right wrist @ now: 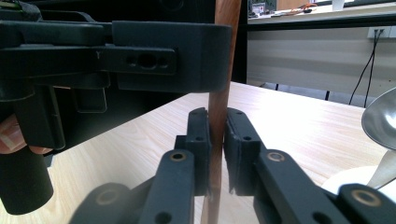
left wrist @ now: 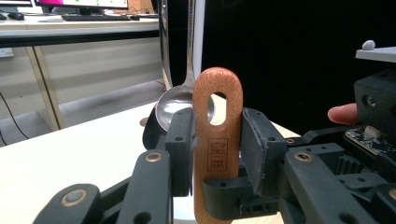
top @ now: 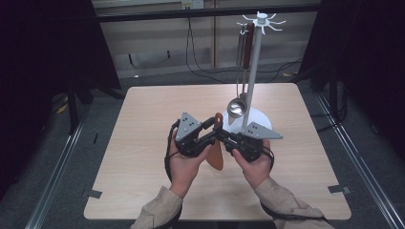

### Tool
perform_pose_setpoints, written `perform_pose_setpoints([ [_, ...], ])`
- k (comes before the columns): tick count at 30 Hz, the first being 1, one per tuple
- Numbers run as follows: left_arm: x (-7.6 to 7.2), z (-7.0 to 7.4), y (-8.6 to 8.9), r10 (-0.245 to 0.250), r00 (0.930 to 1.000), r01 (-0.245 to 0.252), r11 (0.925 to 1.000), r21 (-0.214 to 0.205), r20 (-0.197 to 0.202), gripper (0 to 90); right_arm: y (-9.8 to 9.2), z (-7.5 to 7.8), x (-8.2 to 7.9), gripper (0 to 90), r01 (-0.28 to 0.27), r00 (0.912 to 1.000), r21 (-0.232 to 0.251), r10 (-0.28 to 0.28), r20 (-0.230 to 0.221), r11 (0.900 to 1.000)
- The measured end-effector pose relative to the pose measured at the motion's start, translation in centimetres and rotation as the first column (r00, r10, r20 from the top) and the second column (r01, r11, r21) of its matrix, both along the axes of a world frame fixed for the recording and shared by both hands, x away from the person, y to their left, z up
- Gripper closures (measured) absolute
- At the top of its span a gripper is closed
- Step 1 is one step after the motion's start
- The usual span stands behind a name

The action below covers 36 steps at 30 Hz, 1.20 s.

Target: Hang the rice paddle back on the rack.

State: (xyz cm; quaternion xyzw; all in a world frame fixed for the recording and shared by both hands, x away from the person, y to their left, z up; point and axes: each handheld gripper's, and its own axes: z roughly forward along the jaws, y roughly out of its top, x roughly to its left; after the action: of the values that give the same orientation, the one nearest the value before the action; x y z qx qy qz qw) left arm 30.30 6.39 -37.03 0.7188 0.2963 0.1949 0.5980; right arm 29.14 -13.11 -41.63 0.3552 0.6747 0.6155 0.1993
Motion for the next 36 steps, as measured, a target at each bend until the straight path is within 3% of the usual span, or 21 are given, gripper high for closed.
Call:
perform_pose_setpoints([
  [5, 0.0, -0.1, -0.1, 0.001, 1.0, -0.001, 1.0, -0.008, 0.0, 65.6, -0.1, 0.0, 0.0, 84.8, -0.001, 1.0, 0.004, 0.001, -0.008, 1.0],
  [10, 0.1, 0.0, 0.0, -0.008, 0.9997, 0.008, 0.9999, -0.012, 0.025, 63.4, -0.3, 0.3, 0.2, 85.0, -0.002, 0.9999, 0.015, 0.002, -0.013, 0.9999],
  [15, 0.3, -0.1, 0.2, 0.003, 0.9999, -0.003, 0.9985, -0.055, -0.013, 56.7, -0.8, 0.2, 0.3, 85.0, -0.014, 0.9998, 0.003, 0.014, -0.017, 0.9999],
  [25, 0.7, -0.5, 0.7, 0.011, 0.9993, -0.014, 0.9967, -0.08, -0.034, 45.9, -1.5, 0.1, 0.6, 85.1, -0.01, 0.9992, -0.001, 0.01, -0.04, 0.9999],
  [31, 1.0, -1.0, 1.2, 0.036, 0.9986, -0.038, 0.9971, -0.066, -0.039, 38.2, -2.3, 0.6, 0.7, 85.1, -0.009, 0.9994, 0.009, 0.009, -0.034, 0.9999],
  [36, 1.3, -1.7, 2.1, 0.064, 0.9969, -0.066, 0.9974, -0.029, -0.044, 31.7, -2.8, 1.5, 0.8, 85.1, -0.027, 0.9995, 0.005, 0.027, -0.014, 0.9996],
])
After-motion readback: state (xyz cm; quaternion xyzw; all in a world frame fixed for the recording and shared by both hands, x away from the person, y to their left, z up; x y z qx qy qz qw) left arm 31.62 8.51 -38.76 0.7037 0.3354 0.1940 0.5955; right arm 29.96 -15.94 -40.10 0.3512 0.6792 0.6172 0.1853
